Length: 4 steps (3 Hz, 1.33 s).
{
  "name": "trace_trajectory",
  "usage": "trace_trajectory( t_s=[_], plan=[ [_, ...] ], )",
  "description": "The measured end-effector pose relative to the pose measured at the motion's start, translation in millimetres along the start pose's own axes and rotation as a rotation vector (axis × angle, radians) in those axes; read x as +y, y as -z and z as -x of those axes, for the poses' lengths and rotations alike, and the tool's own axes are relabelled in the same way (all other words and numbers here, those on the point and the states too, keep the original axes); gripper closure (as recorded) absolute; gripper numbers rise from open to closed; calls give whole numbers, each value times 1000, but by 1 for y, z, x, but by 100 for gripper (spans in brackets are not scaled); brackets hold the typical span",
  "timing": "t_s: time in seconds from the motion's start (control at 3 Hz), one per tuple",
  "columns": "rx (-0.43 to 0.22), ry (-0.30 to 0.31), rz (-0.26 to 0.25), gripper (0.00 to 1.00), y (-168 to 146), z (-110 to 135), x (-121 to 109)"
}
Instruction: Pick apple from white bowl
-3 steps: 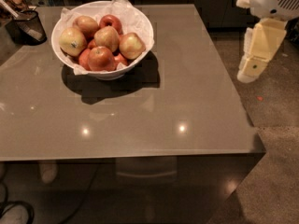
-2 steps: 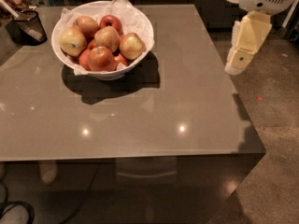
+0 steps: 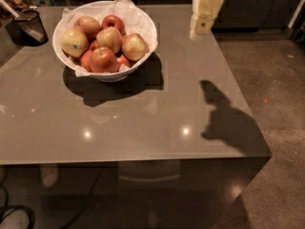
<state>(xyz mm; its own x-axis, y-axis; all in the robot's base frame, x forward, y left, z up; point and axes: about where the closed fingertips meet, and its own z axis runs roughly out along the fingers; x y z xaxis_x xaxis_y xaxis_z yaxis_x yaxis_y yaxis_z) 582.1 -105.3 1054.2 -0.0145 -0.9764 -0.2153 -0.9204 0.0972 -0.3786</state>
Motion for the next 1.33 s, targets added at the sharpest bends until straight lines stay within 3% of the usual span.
trace_trajectory(
  t_s=[0.67, 1.33],
  plan=[
    [-57, 15, -53, 0, 1, 23, -17],
    [-177, 65, -88, 0, -20, 80, -64]
  ],
)
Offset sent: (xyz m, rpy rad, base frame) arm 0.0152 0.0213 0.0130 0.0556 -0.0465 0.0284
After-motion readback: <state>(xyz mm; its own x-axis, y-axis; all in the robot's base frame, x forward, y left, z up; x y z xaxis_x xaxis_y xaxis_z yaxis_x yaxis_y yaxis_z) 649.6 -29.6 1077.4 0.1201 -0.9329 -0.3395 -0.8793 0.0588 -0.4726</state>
